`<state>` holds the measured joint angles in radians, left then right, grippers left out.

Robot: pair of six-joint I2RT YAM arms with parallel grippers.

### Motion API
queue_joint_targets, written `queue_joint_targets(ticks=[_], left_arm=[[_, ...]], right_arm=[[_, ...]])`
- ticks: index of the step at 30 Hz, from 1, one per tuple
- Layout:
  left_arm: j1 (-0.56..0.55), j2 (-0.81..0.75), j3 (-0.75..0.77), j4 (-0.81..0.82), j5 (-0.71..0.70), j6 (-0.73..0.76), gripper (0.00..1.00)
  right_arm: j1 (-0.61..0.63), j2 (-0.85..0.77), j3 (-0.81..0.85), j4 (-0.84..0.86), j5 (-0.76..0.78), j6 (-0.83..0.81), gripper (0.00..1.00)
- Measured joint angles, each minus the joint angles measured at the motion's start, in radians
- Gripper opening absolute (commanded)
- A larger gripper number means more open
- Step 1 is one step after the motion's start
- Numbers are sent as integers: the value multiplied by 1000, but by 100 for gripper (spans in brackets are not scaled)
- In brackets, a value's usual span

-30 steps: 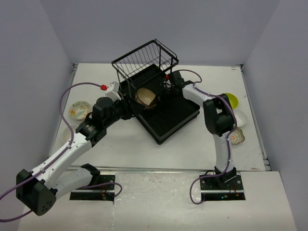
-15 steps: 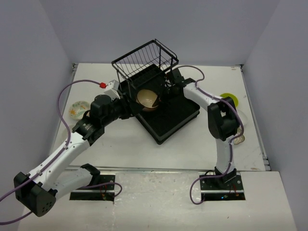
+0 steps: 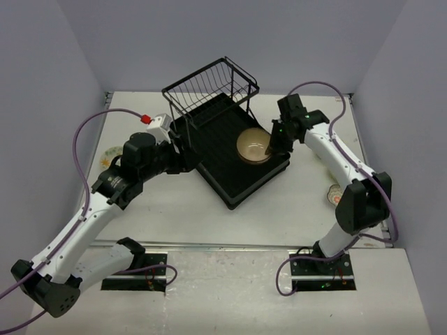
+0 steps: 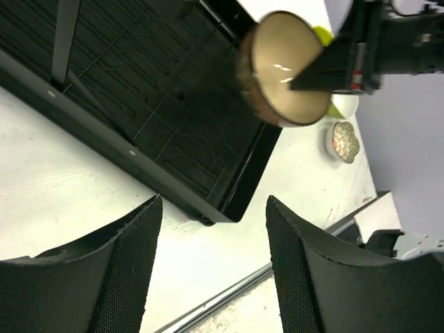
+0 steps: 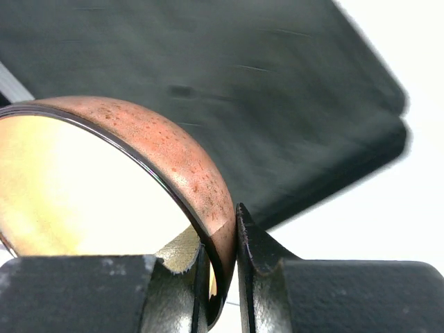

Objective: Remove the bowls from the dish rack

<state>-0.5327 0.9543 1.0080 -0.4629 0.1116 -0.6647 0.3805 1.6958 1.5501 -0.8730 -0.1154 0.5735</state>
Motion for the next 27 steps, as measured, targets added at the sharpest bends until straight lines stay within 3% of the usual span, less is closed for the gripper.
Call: queue_joint_targets(ticks=[6,12,18,27], left_arm=[[1,3,42,-119,-23,40,65],[1,22,57,-203,-45,56,67],[1,51,80,-272,-89,56,68],[2,63,135,-320,-134,57,69]], right_arm=[[-208,-174,-140,-111,126,-59,0],[-397,-258,-149,-131,228,-99,0],[-440,-244,-240,-116,290,-122,0],[-460,-70,-283,-71,330,-131,0]])
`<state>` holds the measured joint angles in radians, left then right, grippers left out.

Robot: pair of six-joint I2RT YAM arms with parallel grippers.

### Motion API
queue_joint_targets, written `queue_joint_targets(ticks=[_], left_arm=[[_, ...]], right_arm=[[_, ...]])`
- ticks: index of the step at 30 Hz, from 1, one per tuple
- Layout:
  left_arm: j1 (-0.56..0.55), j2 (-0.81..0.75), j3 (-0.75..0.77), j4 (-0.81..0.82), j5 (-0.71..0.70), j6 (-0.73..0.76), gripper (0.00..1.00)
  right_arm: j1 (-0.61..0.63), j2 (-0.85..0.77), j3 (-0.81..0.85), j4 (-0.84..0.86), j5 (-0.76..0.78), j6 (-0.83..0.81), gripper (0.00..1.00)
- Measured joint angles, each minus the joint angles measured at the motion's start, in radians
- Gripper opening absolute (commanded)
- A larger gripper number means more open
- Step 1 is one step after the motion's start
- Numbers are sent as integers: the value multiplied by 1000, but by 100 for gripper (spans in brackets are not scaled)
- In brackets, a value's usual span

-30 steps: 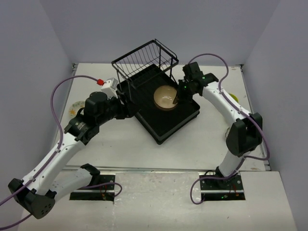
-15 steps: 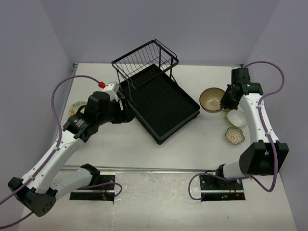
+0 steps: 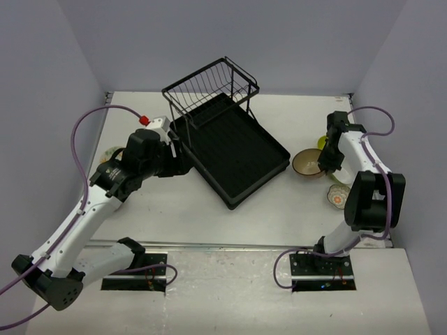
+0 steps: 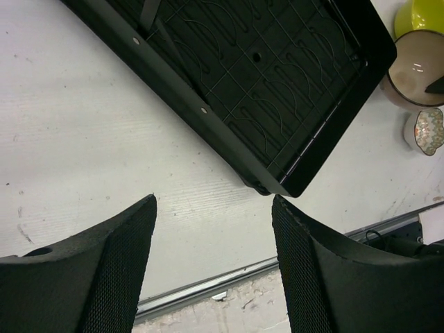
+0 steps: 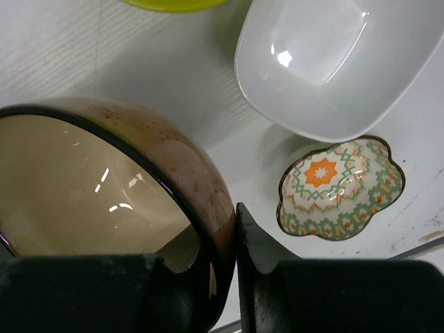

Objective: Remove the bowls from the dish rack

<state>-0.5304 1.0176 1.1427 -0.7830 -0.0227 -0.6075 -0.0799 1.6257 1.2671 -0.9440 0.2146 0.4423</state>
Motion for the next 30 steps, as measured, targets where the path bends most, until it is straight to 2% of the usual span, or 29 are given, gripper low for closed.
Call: queue_joint_targets(ticks=[9,19,22,23,27,30], left_arm=[[0,0,11,-40,-26,0,69],[6,4,13,-49,-35,0,70],[8,7,13,-48,-34,0,70],[8,8,13,-48,-33,0,70],[13,13,13,-45,-26,0,70],[13,14,13,-43,-18,1,70]], right_arm=[[-46,134,3,51,12,-3,0],[-68,141,10,58,0,-5,0],[-69,141,10,61,0,-5,6],[-70,141,9,62,-1,-4,11],[-72,138,2,69,0,2,18],[-73,132,-12,87,6,3,31]])
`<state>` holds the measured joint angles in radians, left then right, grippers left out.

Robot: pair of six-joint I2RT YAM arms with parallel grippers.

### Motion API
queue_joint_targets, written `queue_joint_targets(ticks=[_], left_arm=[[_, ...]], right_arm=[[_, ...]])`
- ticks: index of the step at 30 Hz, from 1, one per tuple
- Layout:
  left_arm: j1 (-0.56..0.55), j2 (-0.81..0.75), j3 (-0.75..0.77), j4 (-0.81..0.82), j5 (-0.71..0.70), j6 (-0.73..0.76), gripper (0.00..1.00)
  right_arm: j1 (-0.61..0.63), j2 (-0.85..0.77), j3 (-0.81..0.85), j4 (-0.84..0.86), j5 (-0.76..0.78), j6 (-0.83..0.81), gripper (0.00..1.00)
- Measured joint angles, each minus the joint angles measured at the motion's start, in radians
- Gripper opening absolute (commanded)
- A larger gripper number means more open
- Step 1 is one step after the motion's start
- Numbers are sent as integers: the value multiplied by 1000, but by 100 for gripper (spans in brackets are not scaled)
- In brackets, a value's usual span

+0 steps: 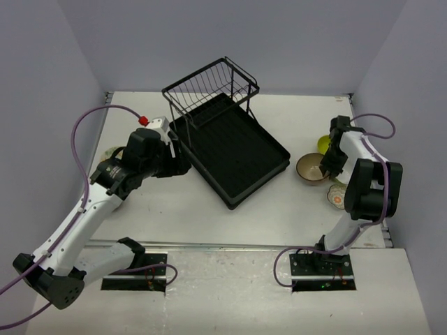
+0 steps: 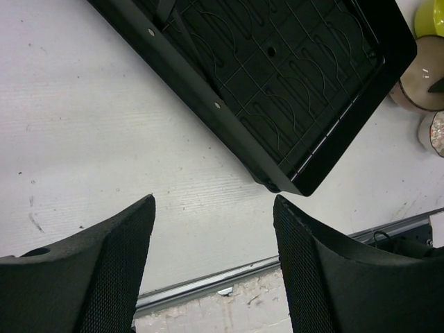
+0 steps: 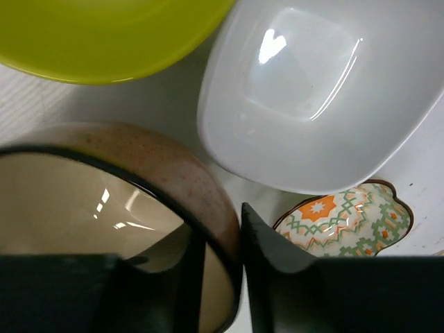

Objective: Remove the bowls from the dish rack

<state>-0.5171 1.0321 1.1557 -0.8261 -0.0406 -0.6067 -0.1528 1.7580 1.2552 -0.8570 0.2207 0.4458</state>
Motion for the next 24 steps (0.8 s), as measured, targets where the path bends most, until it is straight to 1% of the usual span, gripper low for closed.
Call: queue_joint_targets(ticks=[2,7,12,14,15,20,24], left_arm=[[1,0,0,0,5,5,71],[16,-3,-2,2,13,23,71],[22,-11,-4,2,31,27,72],[23,-11,-4,2,39,28,72],[24,-11,-4,2,41,28,72],[25,-12,-4,2,51,29,72],[26,-12,-4,1,55,28,72]], right_arm=[[-1,0,-18,0,15,-2,34],[-10,-6,-53,-13,35,-1,37],[-11,-43,-57,-22,35,6,38],[-11,-65,-63,-23,32,7,41],[-11,-81,-65,-23,28,6,43],[-3,-183,-62,-35,-2,6,46],[39,-276,-11,-79,-31,6,49]])
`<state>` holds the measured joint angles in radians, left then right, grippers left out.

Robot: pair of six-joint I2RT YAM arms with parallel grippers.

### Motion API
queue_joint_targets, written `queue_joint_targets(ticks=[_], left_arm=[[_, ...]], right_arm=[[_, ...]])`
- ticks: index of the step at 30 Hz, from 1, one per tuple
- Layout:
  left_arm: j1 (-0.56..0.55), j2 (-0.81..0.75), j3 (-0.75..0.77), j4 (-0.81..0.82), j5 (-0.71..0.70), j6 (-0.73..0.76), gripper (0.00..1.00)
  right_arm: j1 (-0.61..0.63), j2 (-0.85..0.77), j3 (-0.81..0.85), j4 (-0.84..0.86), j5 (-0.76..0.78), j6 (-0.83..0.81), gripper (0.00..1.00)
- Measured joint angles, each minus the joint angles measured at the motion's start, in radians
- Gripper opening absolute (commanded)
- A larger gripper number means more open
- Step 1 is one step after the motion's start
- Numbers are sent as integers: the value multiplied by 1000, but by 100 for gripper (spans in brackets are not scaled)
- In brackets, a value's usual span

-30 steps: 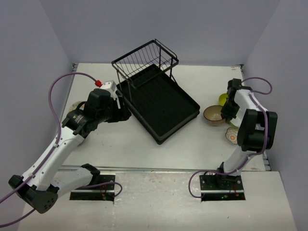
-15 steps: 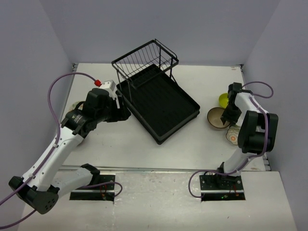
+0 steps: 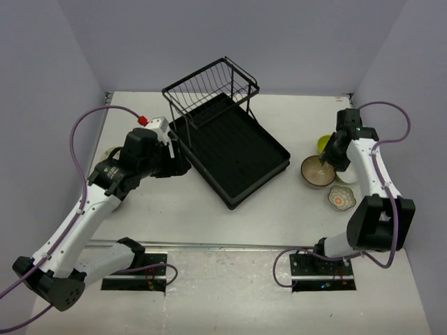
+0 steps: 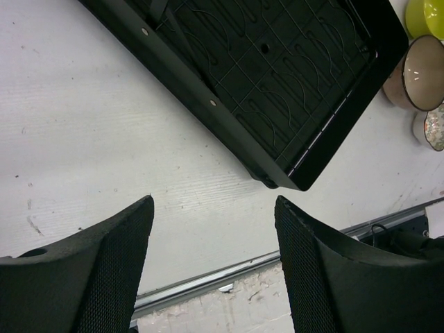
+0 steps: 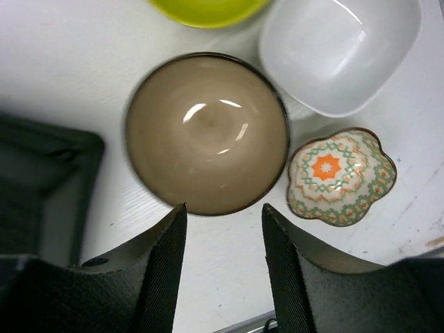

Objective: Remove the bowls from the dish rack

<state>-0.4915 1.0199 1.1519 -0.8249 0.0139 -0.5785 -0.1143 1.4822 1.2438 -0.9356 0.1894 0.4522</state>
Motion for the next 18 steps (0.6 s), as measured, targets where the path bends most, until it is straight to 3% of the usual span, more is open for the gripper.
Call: queue_joint_targets(ticks=[3,9,18], left_arm=[[0,0,0,-1,-2,0,72],[0,-9,4,-32,-87,-5,75],[0,-57,89,-150,-339,-57,84]], right_arm=[[67,-76,71,-21,-29,-3,72],[191,-263,149,-11,-157,-29,94],[197,-546,50,59,-341,-56,99]])
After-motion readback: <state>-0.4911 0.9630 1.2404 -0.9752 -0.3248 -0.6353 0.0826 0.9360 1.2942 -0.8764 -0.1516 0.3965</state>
